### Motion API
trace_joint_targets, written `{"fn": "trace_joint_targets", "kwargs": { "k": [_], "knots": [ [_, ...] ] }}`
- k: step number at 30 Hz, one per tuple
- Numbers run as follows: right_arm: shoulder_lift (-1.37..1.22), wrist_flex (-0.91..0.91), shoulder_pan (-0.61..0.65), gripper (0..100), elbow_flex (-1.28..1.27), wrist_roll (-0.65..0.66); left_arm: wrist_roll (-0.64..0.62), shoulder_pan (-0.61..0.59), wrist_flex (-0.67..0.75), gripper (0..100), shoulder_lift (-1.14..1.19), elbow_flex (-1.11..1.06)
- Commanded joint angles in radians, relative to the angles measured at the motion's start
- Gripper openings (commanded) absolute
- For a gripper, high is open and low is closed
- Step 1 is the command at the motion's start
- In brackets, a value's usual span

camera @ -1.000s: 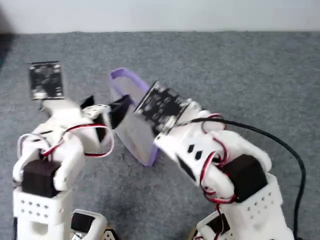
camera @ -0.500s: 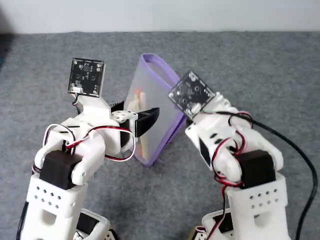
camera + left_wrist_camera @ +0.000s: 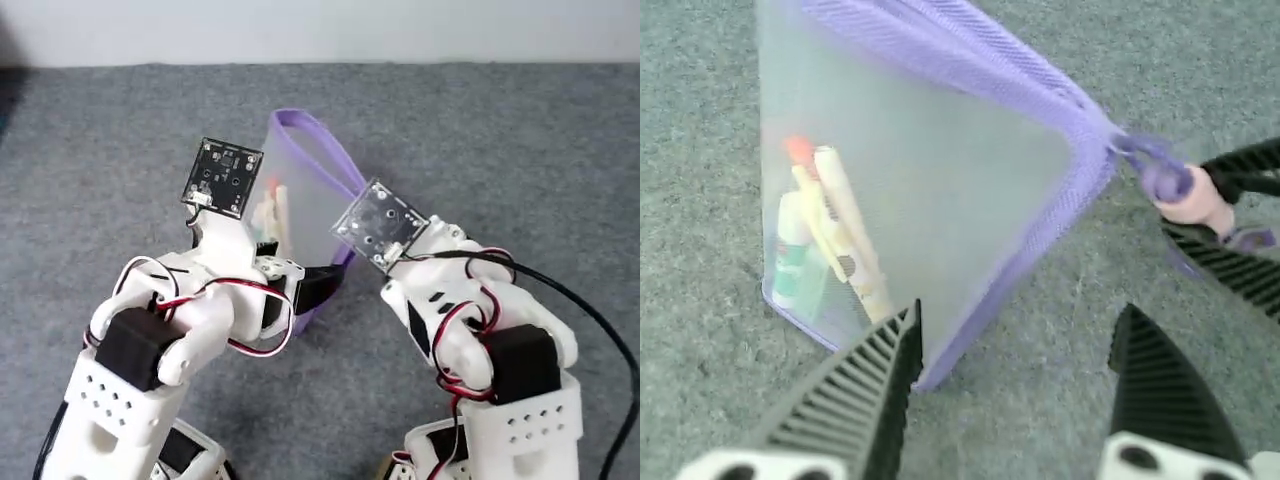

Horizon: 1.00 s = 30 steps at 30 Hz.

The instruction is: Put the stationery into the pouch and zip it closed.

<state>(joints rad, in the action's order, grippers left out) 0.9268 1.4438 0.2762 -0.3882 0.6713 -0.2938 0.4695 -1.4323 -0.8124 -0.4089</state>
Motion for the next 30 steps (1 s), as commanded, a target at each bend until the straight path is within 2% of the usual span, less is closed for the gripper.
{"fn": "trace_joint_targets", "kwargs": {
  "k": [1, 5, 9, 13, 16, 20, 22, 30],
  "knots": [
    [0.016, 0.061, -0.039, 0.8, 0.005, 0.017, -0.005, -0.018, 0.066, 29, 0.009, -0.042],
    [0.018, 0.145, -0.073, 0.8, 0.005, 0.012, -0.008, -0.106, 0.160, 29, 0.002, -0.122],
    [0.035, 0.220, -0.110, 0.8, 0.008, 0.015, -0.006, -0.172, 0.193, 29, 0.002, -0.131],
    [0.153, 0.300, -0.096, 0.8, 0.008, 0.018, -0.005, -0.160, 0.186, 29, 0.002, -0.133],
    [0.271, 0.326, -0.018, 0.8, 0.005, 0.075, -0.003, -0.100, 0.153, 29, 0.002, -0.127],
    [0.375, 0.245, 0.087, 0.8, -0.011, 0.097, -0.002, 0.032, 0.124, 29, 0.002, -0.127],
    [0.389, 0.174, 0.094, 0.8, -0.032, 0.095, -0.002, 0.071, 0.104, 29, 0.000, -0.111],
    [0.392, -0.039, 0.054, 0.8, -0.097, 0.094, -0.002, 0.055, -0.106, 30, 0.000, 0.084]
  ]
}}
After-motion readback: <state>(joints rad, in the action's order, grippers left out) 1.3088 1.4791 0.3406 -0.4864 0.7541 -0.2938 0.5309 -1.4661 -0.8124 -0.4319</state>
